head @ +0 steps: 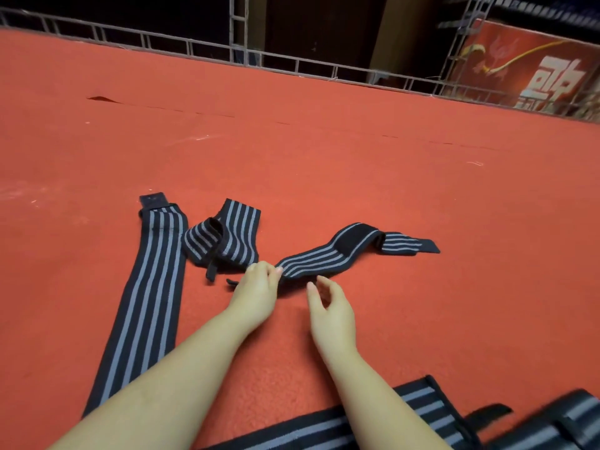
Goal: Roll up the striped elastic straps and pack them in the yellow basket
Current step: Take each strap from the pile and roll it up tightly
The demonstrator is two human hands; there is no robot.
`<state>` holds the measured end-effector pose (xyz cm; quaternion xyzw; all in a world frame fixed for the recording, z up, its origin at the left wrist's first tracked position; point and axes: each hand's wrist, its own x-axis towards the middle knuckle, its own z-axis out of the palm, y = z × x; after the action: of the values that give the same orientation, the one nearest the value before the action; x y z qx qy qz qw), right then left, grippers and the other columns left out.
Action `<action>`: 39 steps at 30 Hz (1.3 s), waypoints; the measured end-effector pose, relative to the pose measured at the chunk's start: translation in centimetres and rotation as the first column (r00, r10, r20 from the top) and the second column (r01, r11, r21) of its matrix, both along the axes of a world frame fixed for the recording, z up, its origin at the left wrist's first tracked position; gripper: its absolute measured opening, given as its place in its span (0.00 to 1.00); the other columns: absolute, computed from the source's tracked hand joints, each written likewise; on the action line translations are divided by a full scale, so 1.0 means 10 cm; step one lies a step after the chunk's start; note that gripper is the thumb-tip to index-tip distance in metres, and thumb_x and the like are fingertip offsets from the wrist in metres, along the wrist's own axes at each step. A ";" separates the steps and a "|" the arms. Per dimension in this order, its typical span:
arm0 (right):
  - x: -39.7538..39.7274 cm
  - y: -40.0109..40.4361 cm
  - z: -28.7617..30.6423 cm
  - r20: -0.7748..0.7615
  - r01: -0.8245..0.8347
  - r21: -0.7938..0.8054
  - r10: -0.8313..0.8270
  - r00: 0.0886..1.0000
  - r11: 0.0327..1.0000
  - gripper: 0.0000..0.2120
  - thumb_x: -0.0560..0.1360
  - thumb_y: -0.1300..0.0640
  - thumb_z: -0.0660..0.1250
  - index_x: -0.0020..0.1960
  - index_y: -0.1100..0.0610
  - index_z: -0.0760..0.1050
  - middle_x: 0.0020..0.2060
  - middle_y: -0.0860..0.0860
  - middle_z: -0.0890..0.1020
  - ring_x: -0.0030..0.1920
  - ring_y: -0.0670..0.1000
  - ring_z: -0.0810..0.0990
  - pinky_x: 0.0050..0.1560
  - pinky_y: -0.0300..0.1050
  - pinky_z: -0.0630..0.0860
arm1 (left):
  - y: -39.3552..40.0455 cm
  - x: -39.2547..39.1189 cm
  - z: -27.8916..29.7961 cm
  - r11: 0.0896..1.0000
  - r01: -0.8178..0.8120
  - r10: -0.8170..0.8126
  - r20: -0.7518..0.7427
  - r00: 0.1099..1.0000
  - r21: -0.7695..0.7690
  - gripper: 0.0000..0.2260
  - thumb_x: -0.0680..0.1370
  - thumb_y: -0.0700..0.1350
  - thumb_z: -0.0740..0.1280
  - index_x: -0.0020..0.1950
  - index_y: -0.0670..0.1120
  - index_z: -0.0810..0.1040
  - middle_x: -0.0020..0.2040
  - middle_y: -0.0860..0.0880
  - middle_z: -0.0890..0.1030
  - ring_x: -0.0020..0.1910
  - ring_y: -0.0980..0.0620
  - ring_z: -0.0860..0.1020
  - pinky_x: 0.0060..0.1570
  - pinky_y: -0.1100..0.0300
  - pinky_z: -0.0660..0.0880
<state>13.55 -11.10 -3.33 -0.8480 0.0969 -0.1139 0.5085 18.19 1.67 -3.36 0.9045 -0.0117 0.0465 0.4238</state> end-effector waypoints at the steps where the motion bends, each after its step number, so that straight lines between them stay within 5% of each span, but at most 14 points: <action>1: -0.05 0.06 0.06 -0.023 0.044 0.153 -0.041 0.999 0.987 0.14 0.79 0.51 0.62 0.61 0.56 0.76 0.57 0.52 0.81 0.54 0.45 0.78 0.55 0.34 0.69 | -0.01 -0.06 0.05 0.998 0.019 -0.017 0.033 0.999 -0.065 0.09 0.82 0.46 0.56 0.44 0.45 0.72 0.48 0.45 0.74 0.54 0.45 0.73 0.54 0.56 0.66; 3: -0.11 0.15 0.21 -0.130 0.105 0.509 -0.044 0.990 0.855 0.12 0.79 0.49 0.61 0.49 0.56 0.79 0.48 0.54 0.84 0.46 0.50 0.82 0.51 0.44 0.75 | -0.03 -0.26 0.20 0.989 0.111 -0.101 0.111 0.989 -0.093 0.11 0.81 0.44 0.57 0.38 0.50 0.67 0.42 0.50 0.72 0.48 0.48 0.73 0.49 0.58 0.65; 5: -0.14 0.17 0.42 -0.242 0.178 0.826 0.052 0.969 0.534 0.14 0.79 0.48 0.61 0.44 0.57 0.78 0.40 0.55 0.83 0.41 0.53 0.82 0.45 0.48 0.77 | -0.04 -0.53 0.39 0.973 0.226 -0.217 0.162 0.963 -0.041 0.12 0.81 0.44 0.58 0.38 0.54 0.65 0.41 0.52 0.71 0.45 0.51 0.71 0.49 0.59 0.66; 7: -0.18 0.12 0.59 -0.270 0.228 0.899 0.062 0.961 0.374 0.10 0.78 0.55 0.64 0.44 0.61 0.77 0.35 0.55 0.83 0.34 0.53 0.82 0.40 0.48 0.78 | -0.02 -0.78 0.53 0.945 0.325 -0.323 0.199 0.925 0.026 0.12 0.81 0.44 0.58 0.38 0.55 0.65 0.41 0.54 0.70 0.45 0.52 0.71 0.50 0.60 0.66; 10: -0.31 0.07 0.80 -0.263 0.244 0.874 -0.014 0.965 0.420 0.06 0.77 0.65 0.63 0.52 0.66 0.76 0.40 0.59 0.82 0.36 0.56 0.81 0.45 0.52 0.79 | 0.02 -1.09 0.67 0.930 0.366 -0.366 0.210 0.907 0.043 0.11 0.81 0.45 0.58 0.39 0.56 0.65 0.42 0.56 0.70 0.47 0.53 0.70 0.54 0.57 0.67; 12: -0.42 0.03 0.90 -0.223 0.219 0.884 -0.040 0.974 0.412 0.08 0.78 0.67 0.61 0.54 0.65 0.75 0.45 0.59 0.82 0.40 0.55 0.81 0.44 0.51 0.80 | 0.01 -1.20 0.78 0.957 0.270 -0.244 0.205 0.948 -0.108 0.07 0.80 0.46 0.59 0.42 0.54 0.69 0.46 0.54 0.72 0.52 0.52 0.71 0.59 0.55 0.67; 15: -0.64 -0.09 1.08 -0.176 0.194 0.872 -0.081 0.981 0.449 0.07 0.79 0.67 0.59 0.47 0.60 0.75 0.35 0.52 0.82 0.32 0.48 0.81 0.28 0.38 0.77 | -0.05 -1.33 1.11 0.869 -0.027 -0.039 -0.122 0.992 -0.495 0.08 0.80 0.55 0.58 0.47 0.52 0.69 0.48 0.52 0.73 0.54 0.50 0.73 0.55 0.54 0.70; 18: -0.90 -0.13 1.20 -0.114 0.145 0.790 -0.090 0.989 0.596 0.11 0.80 0.66 0.58 0.40 0.56 0.72 0.21 0.47 0.77 0.20 0.43 0.75 0.22 0.35 0.70 | -0.17 -1.49 1.36 0.722 -0.085 -0.228 -0.351 0.908 -0.687 0.14 0.77 0.62 0.58 0.49 0.53 0.73 0.47 0.50 0.79 0.46 0.50 0.79 0.48 0.55 0.75; 20: -1.05 -0.03 1.28 -0.008 0.039 0.636 -0.044 0.999 0.770 0.10 0.80 0.63 0.58 0.44 0.57 0.76 0.31 0.50 0.81 0.29 0.45 0.80 0.31 0.40 0.76 | -0.27 -1.59 1.44 0.719 -0.020 -0.269 -0.305 0.914 -0.695 0.18 0.76 0.62 0.60 0.53 0.49 0.77 0.45 0.49 0.81 0.40 0.52 0.78 0.43 0.58 0.75; 23: -1.22 0.14 1.47 0.104 -0.012 0.424 -0.035 0.994 0.906 0.09 0.79 0.58 0.61 0.55 0.57 0.78 0.47 0.53 0.83 0.48 0.51 0.82 0.53 0.48 0.78 | -0.33 -1.70 1.59 0.657 -0.026 -0.234 -0.237 0.943 -0.754 0.19 0.76 0.62 0.60 0.52 0.49 0.79 0.45 0.51 0.83 0.41 0.52 0.79 0.51 0.54 0.76; 28: -1.53 0.26 1.72 0.169 -0.146 0.192 0.114 0.979 0.970 0.12 0.78 0.62 0.58 0.56 0.59 0.77 0.50 0.53 0.83 0.52 0.51 0.81 0.56 0.47 0.76 | -0.08 -1.88 1.72 0.484 -0.089 -0.290 -0.255 0.923 -0.871 0.23 0.70 0.64 0.67 0.53 0.48 0.82 0.49 0.49 0.84 0.51 0.49 0.81 0.56 0.51 0.76; 32: -1.76 0.34 1.74 0.184 -0.239 0.259 0.195 0.963 0.936 0.11 0.76 0.65 0.59 0.46 0.56 0.78 0.40 0.49 0.83 0.42 0.47 0.81 0.40 0.37 0.75 | 0.11 -1.98 1.79 0.480 -0.124 -0.289 -0.291 0.912 -0.868 0.11 0.74 0.48 0.70 0.51 0.43 0.80 0.41 0.46 0.83 0.43 0.48 0.81 0.44 0.55 0.78; 35: -1.80 0.35 1.61 0.163 -0.162 0.486 0.093 0.982 0.859 0.08 0.77 0.60 0.61 0.51 0.56 0.79 0.43 0.51 0.84 0.45 0.48 0.83 0.44 0.39 0.77 | 0.13 -2.06 1.81 0.528 -0.077 -0.261 -0.248 0.933 -0.846 0.08 0.77 0.41 0.67 0.52 0.39 0.80 0.44 0.43 0.84 0.43 0.47 0.82 0.47 0.55 0.79; 39: -1.80 0.21 1.58 -0.011 -0.024 0.947 0.109 0.994 0.321 0.22 0.78 0.44 0.61 0.55 0.64 0.78 0.49 0.61 0.83 0.50 0.59 0.82 0.51 0.53 0.78 | 0.06 -2.14 1.81 0.632 0.035 -0.249 -0.161 0.955 -0.774 0.08 0.79 0.40 0.62 0.49 0.41 0.81 0.44 0.44 0.83 0.41 0.50 0.81 0.44 0.59 0.76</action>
<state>-4.43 -8.99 12.51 -0.4011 0.1286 0.0155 0.9068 -3.21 2.29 14.69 0.6355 -0.0088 -0.1024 0.7653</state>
